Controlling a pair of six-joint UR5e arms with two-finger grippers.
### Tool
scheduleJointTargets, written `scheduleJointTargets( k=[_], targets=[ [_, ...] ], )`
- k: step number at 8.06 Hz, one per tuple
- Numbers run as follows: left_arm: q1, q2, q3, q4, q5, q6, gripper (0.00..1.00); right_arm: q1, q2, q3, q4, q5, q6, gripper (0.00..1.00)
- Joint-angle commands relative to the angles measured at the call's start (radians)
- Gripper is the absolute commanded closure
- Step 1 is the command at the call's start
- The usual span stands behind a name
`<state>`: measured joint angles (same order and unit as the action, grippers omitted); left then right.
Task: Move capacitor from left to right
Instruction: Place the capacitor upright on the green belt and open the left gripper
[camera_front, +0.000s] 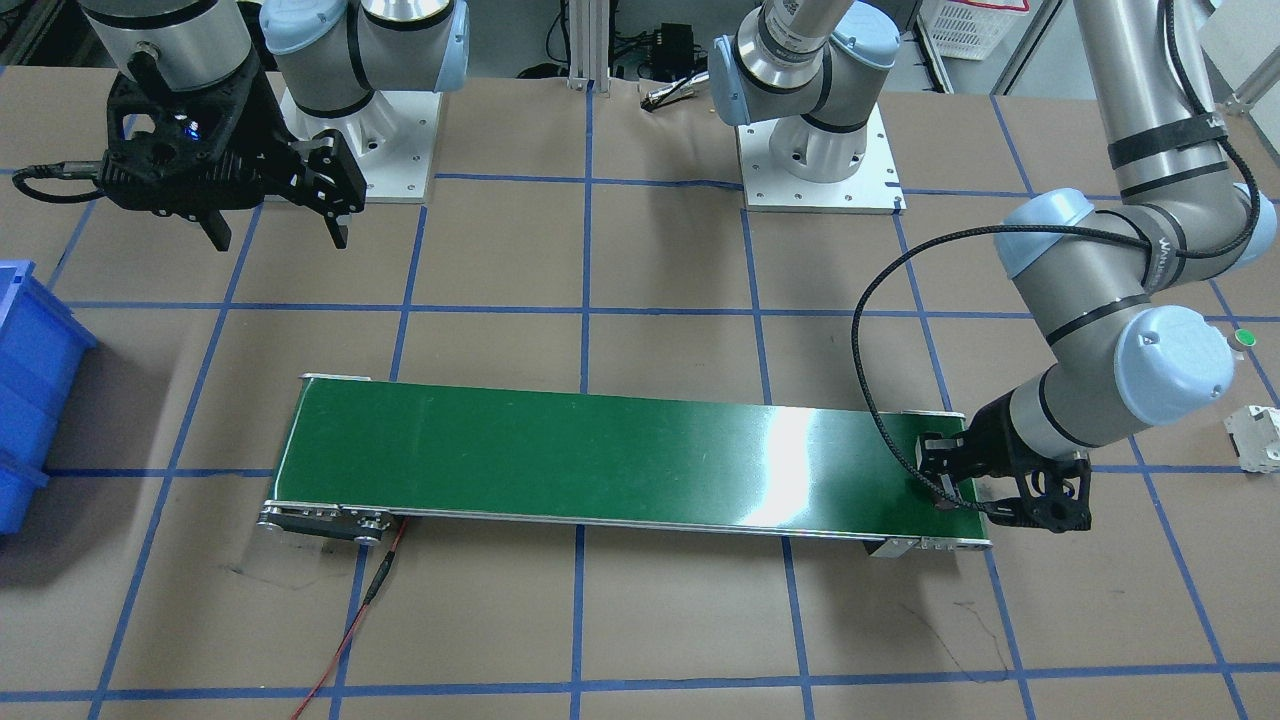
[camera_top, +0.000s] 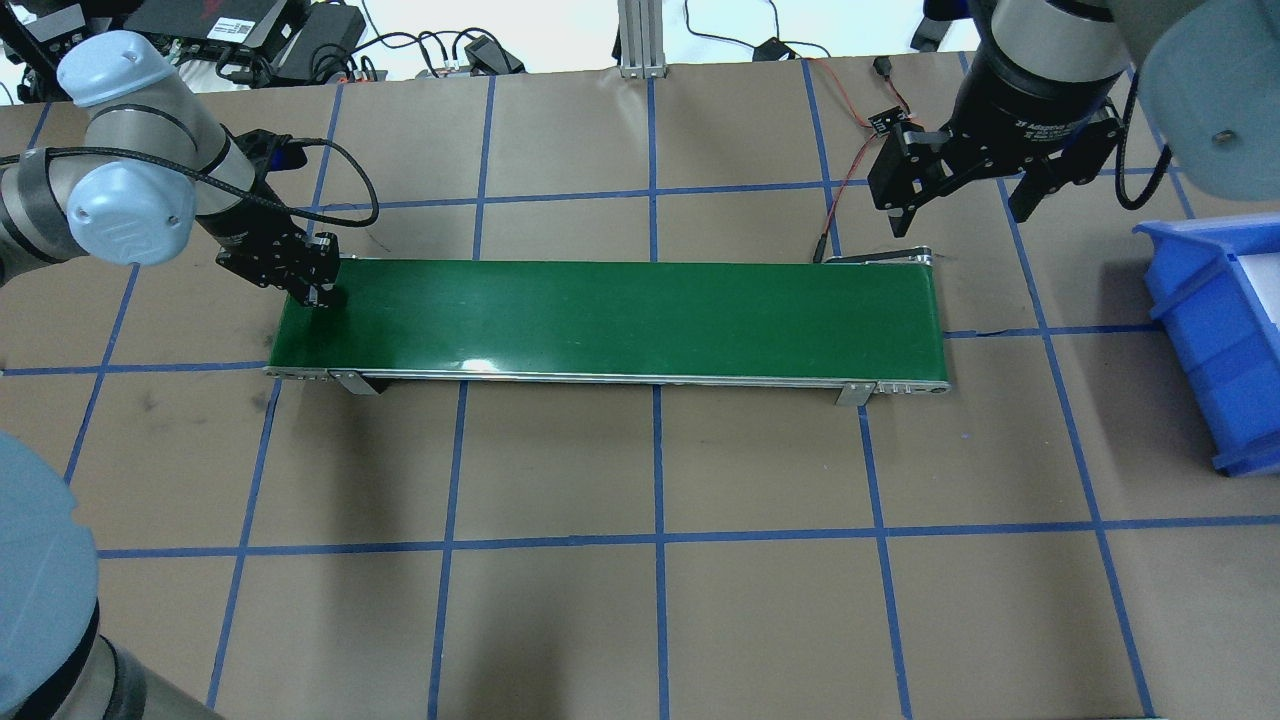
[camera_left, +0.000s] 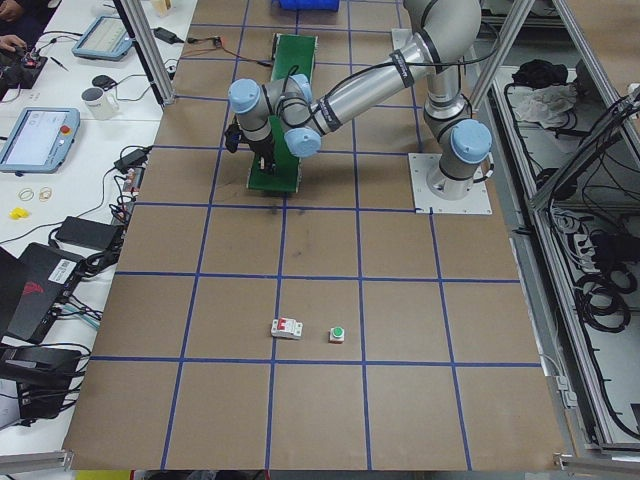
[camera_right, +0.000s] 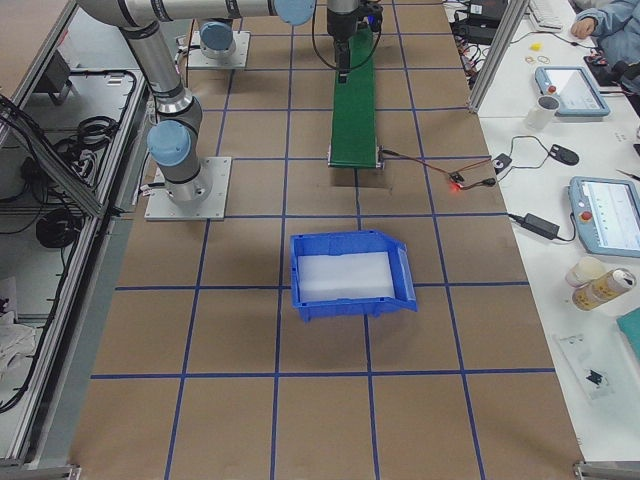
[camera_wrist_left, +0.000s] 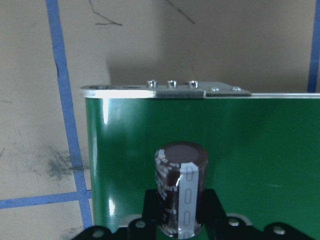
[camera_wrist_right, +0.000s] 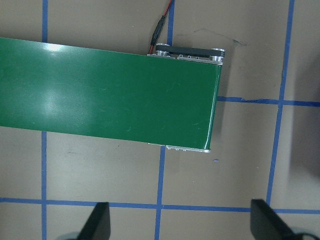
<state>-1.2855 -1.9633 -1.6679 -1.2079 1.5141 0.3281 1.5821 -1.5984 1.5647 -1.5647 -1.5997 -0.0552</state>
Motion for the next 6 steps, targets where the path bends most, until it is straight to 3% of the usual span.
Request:
scheduleJointTargets(
  k=[1,3,6],
  targets=[
    [-0.001,0.017,0.002,-0.024,0.0,-0.07,0.0,-0.001,0.0,0.0,0.0,0.0,0.0,0.0],
    [-0.003,0.046,0.008,-0.061,-0.002,-0.09,0.0,-0.001,0.002,0.0,0.0,0.0,0.0,0.0],
    [-0.014,0.27,0.013,-0.264,0.011,-0.115,0.0,-0.001,0.001,0.0,0.005,0.0,-0.002,0.0]
  ],
)
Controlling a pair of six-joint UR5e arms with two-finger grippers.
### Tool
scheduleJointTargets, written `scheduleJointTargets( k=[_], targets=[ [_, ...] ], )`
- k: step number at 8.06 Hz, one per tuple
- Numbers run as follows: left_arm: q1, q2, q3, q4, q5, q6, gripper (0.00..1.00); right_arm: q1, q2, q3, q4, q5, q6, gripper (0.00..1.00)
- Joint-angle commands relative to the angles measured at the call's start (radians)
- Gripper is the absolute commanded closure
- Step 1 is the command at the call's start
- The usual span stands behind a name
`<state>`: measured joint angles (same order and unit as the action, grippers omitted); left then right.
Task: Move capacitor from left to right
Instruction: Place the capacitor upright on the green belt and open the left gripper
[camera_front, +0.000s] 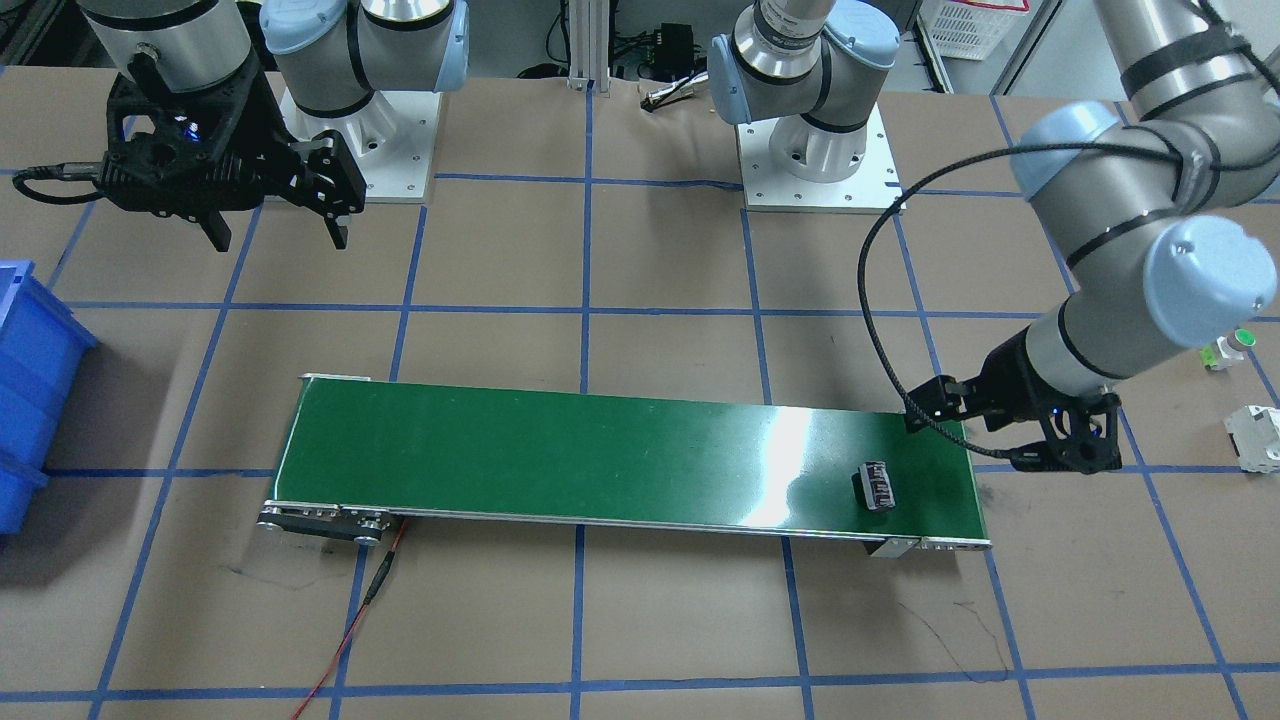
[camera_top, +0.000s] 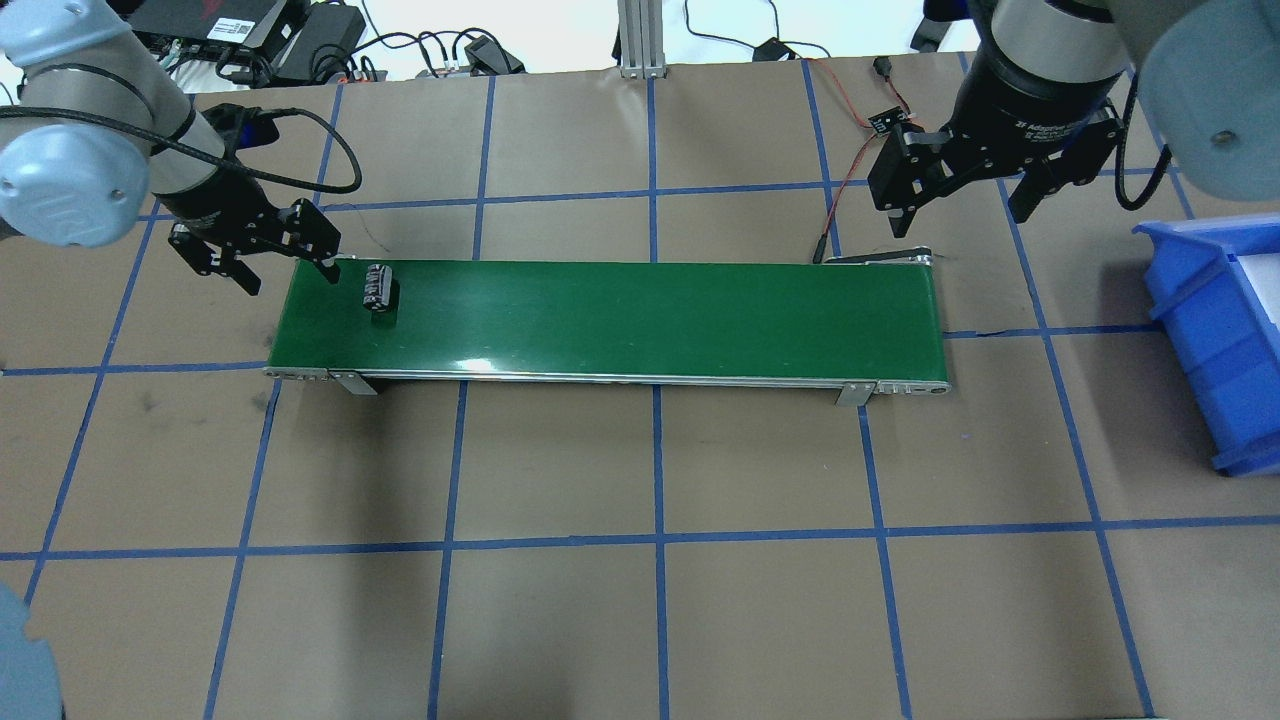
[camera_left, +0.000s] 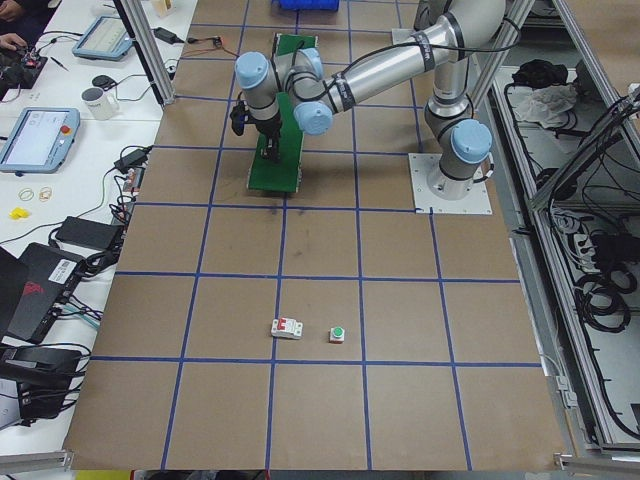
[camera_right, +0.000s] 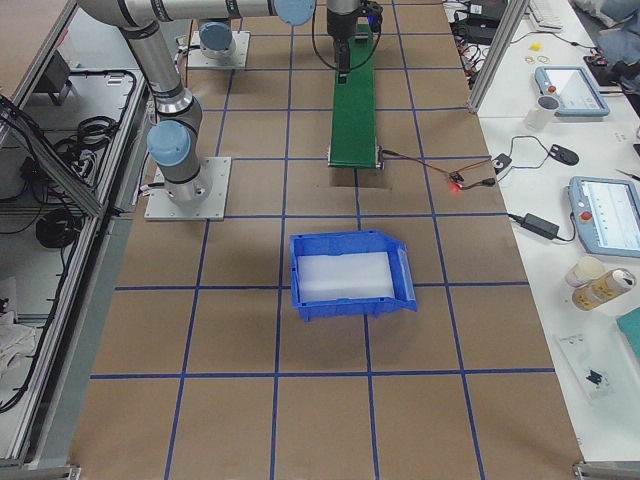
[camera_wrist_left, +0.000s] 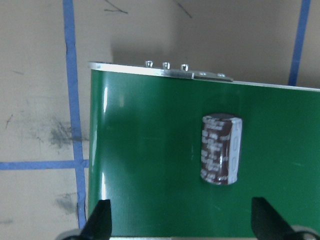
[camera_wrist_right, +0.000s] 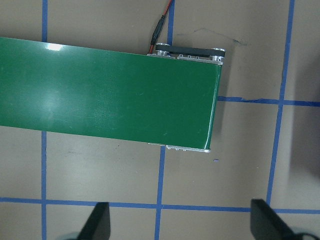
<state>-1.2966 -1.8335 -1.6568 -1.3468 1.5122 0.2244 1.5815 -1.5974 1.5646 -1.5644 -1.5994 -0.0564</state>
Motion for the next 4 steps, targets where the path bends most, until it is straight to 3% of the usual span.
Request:
scheduleJointTargets(
  k=[1,4],
  targets=[
    [-0.003,0.187,0.003,-0.18,0.076,-0.042,0.0,0.0,0.002,0.0,0.01,-0.001,0.0,0.0],
    [-0.006,0.236,0.003,-0.235,0.092,-0.054,0.0,0.0,0.034,0.006,0.0,-0.004,0.001,0.0]
  ],
)
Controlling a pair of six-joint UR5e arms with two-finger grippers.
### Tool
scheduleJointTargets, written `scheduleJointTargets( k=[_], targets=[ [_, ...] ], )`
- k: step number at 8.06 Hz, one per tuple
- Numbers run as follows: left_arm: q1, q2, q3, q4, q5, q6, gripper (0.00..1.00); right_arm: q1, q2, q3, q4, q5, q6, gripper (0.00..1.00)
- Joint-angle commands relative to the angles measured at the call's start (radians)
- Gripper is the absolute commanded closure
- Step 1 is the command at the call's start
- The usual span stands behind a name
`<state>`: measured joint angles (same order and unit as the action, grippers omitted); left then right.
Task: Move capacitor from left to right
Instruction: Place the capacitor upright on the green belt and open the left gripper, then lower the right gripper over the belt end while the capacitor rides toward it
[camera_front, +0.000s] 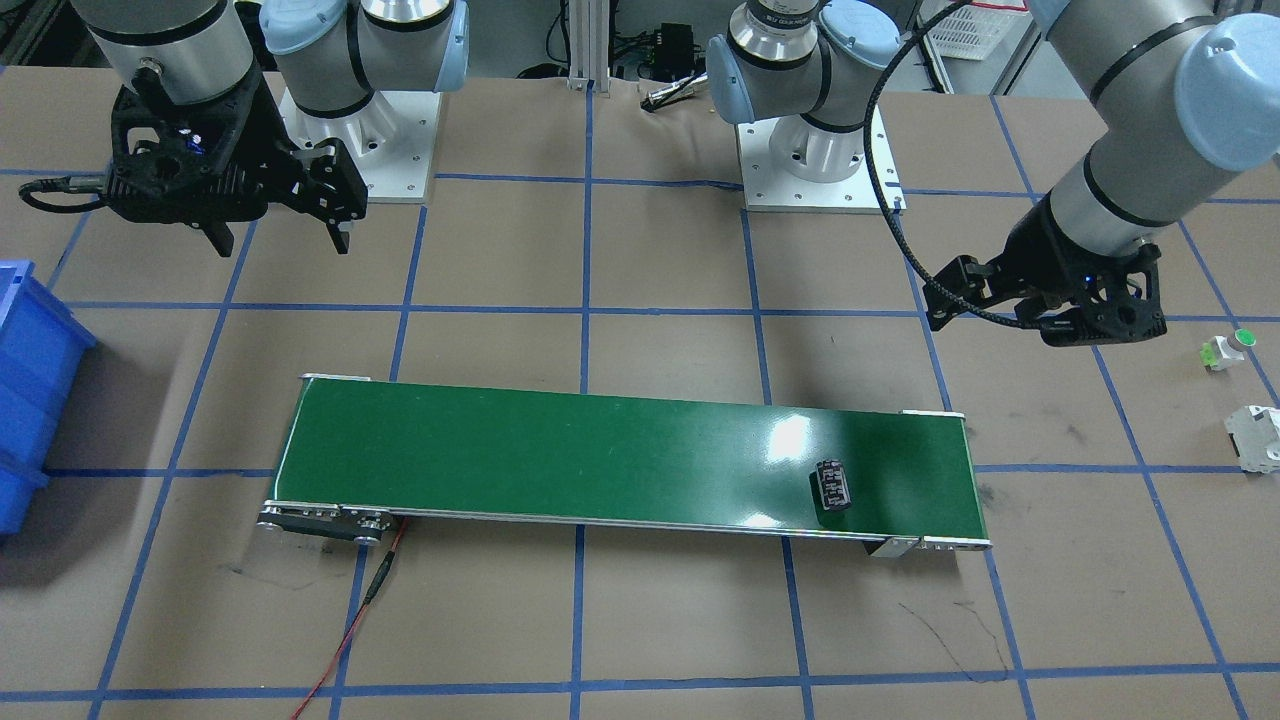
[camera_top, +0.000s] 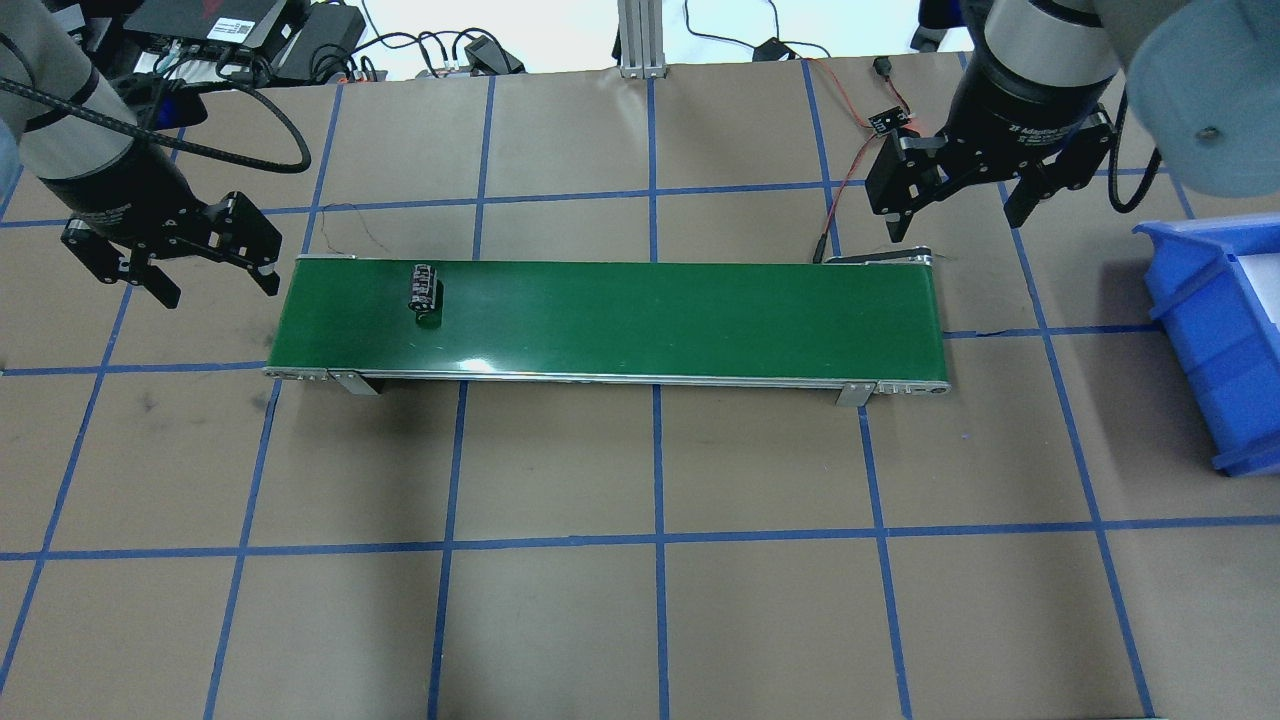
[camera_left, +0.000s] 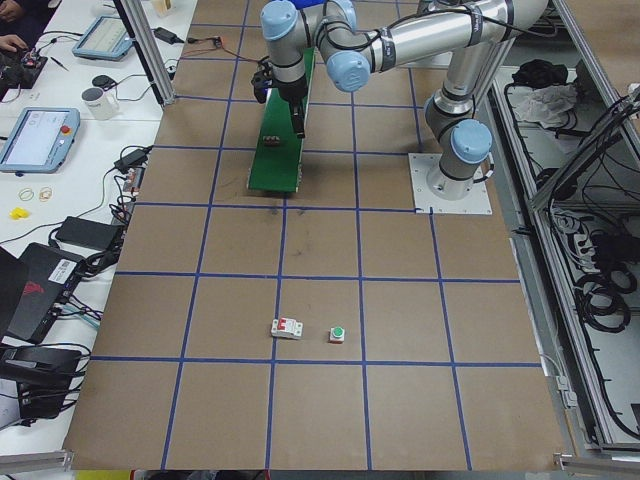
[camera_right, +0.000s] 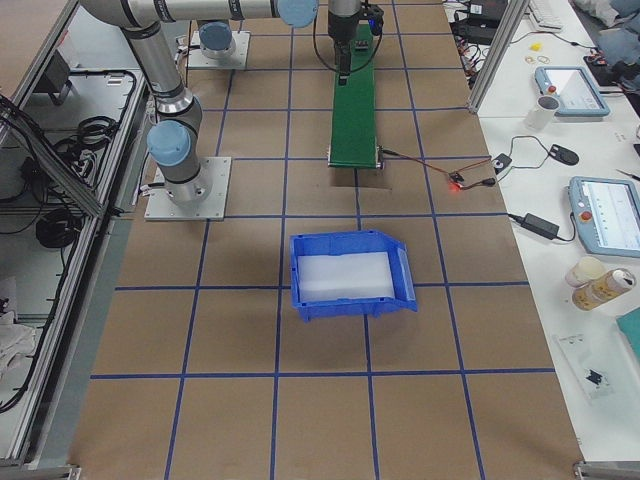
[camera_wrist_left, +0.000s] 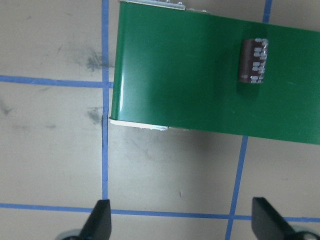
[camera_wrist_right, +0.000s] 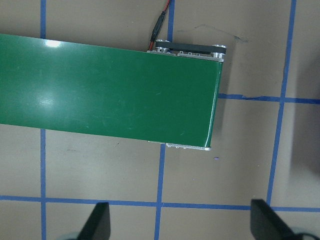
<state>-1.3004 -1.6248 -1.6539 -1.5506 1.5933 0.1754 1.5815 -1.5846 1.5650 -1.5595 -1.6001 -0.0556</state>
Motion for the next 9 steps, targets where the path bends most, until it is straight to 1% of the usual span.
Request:
scheduleJointTargets(
  k=[1,2,3,4,5,6,7,9],
  targets=[
    [-0.002,0.058,0.002,-0.063,0.036,-0.005,0.0,0.0,0.062,0.01,-0.005,0.0,0.002,0.0],
    [-0.002,0.051,-0.001,-0.066,0.065,-0.004,0.0,0.0,0.096,0.012,-0.019,0.009,0.002,0.0],
    [-0.002,0.049,0.0,-0.066,0.065,0.001,0.0,0.0,0.132,0.012,-0.065,0.064,0.0,0.0],
    [-0.002,0.052,0.0,-0.065,0.063,0.006,0.0,0.0,0.177,0.03,-0.106,0.072,0.0,0.0],
    [-0.002,0.052,-0.004,-0.065,0.06,0.007,0.0,0.0,0.223,0.076,-0.231,0.065,-0.001,0.0],
    [-0.002,0.052,-0.006,-0.065,0.063,0.007,0.0,0.0,0.266,0.139,-0.322,0.057,0.0,0.0],
    [-0.002,0.052,-0.007,-0.065,0.056,0.006,0.0,0.0,0.278,0.148,-0.332,0.063,0.0,0.0],
    [-0.002,0.054,-0.009,-0.063,0.069,0.006,0.0,0.0,0.282,0.148,-0.335,0.072,0.003,0.0]
  ],
)
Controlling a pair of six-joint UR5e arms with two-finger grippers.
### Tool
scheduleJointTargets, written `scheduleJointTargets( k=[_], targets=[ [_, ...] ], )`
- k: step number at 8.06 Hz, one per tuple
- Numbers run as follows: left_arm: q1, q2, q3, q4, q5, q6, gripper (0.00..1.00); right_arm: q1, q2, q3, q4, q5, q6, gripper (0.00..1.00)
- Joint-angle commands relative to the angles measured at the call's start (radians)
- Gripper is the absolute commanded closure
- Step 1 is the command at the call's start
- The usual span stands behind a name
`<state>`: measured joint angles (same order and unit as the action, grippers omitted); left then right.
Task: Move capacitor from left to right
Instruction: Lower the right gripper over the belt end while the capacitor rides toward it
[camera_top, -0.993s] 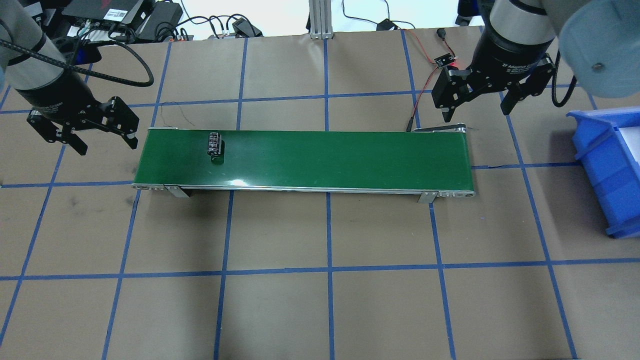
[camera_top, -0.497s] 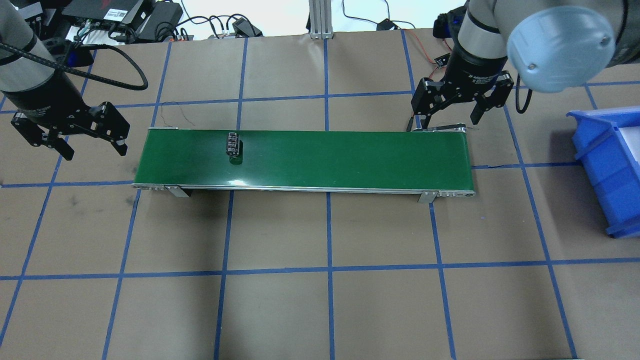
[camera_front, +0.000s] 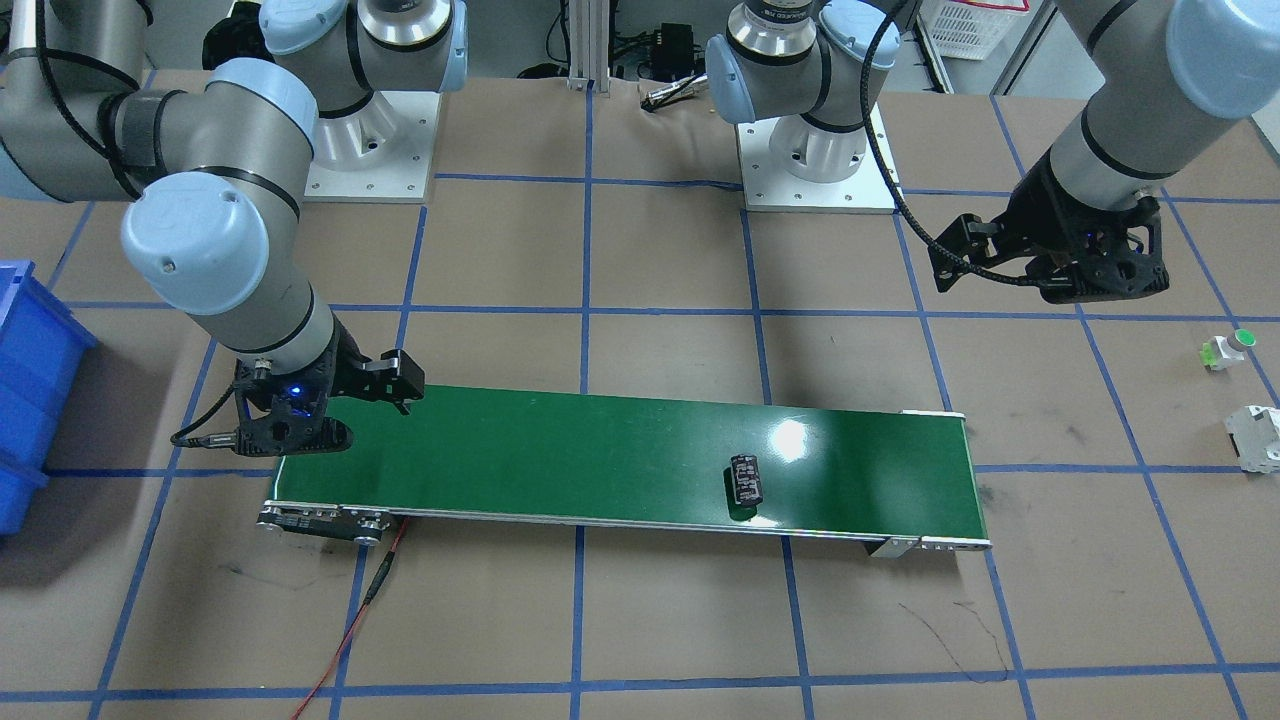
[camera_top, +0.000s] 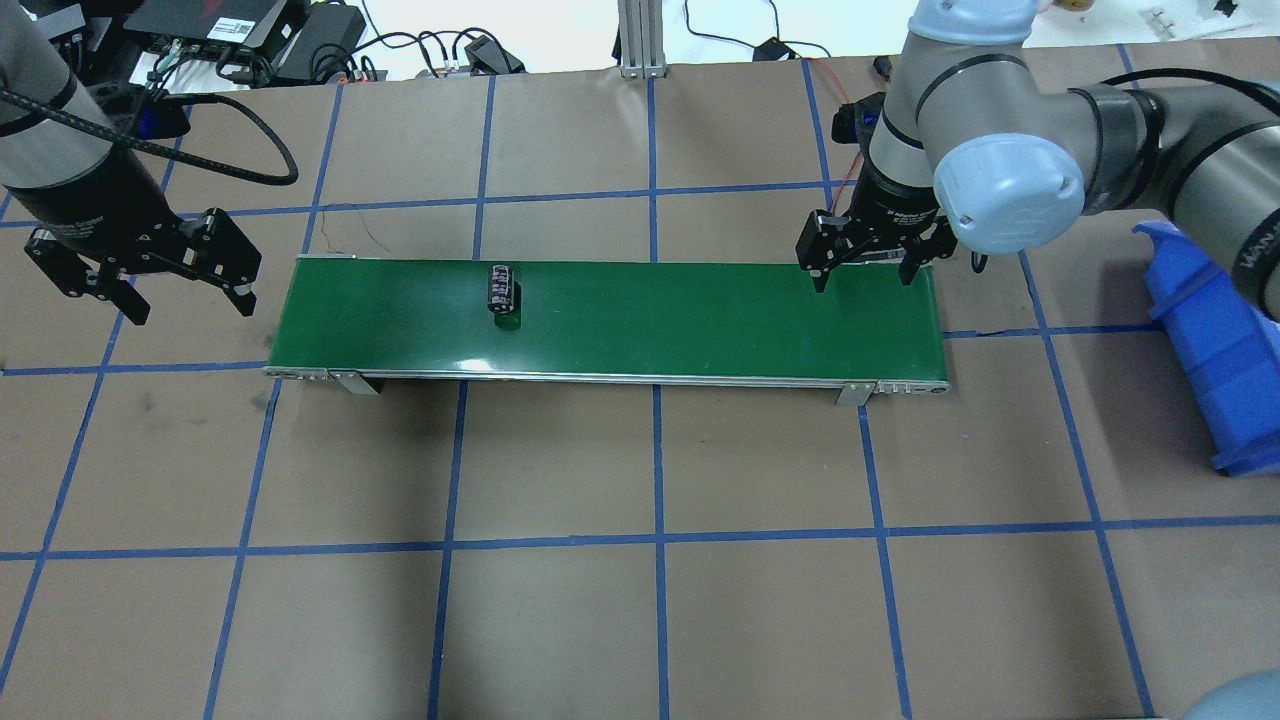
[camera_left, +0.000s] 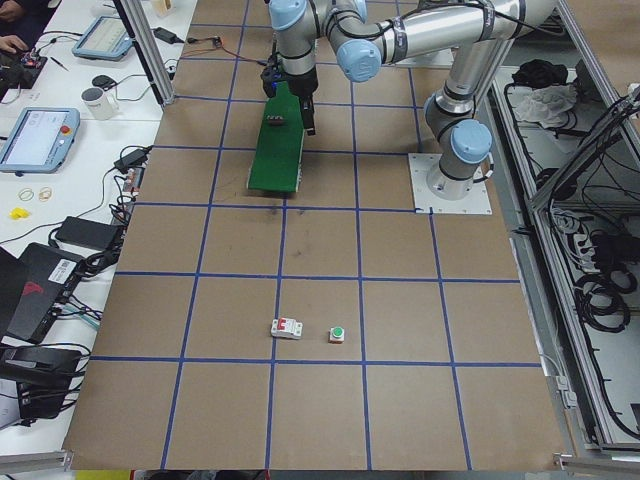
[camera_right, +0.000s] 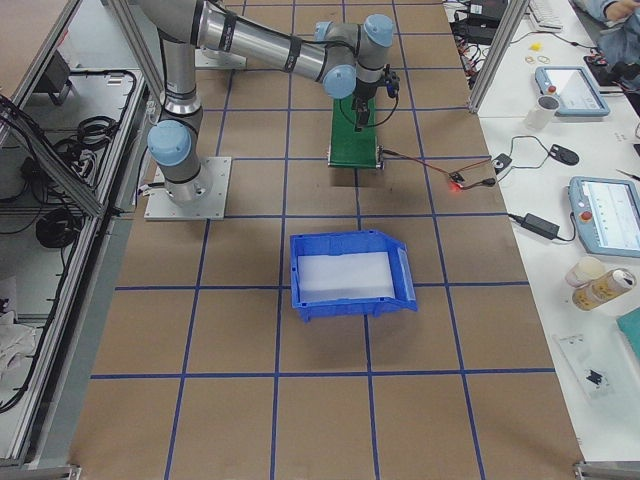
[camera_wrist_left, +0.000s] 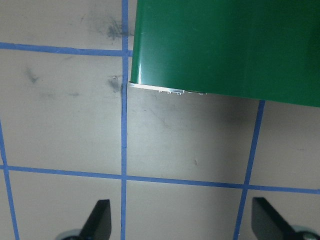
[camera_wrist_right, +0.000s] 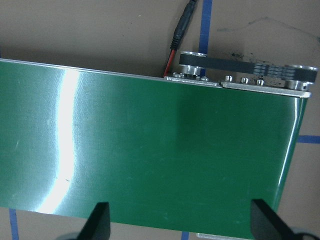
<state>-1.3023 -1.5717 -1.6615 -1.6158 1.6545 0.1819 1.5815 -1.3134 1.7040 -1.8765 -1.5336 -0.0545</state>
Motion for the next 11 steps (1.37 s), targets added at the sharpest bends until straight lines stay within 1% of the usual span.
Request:
scheduleJointTargets(
  k=[1,4,6,8,10,11],
  targets=[
    [0.0,0.004,0.006,0.004,0.002,-0.001,0.0,0.0,0.011,0.014,-0.021,0.007,0.008,0.0],
    [0.0,0.016,-0.001,-0.001,0.011,-0.01,0.0,0.0,0.042,0.022,-0.053,0.016,0.01,0.0],
    [0.0,0.019,0.006,0.001,0.01,-0.015,0.0,0.0,0.062,0.023,-0.107,0.076,0.009,0.0],
    [0.0,0.033,0.008,-0.021,-0.002,-0.016,0.0,0.0,0.063,0.025,-0.125,0.104,0.009,0.0],
    [-0.002,0.041,-0.001,-0.044,-0.07,-0.012,0.0,0.0,0.068,0.051,-0.141,0.105,0.016,0.0],
    [-0.002,0.041,-0.003,-0.042,-0.062,-0.006,0.0,0.0,0.068,0.057,-0.147,0.105,0.027,0.0]
  ],
)
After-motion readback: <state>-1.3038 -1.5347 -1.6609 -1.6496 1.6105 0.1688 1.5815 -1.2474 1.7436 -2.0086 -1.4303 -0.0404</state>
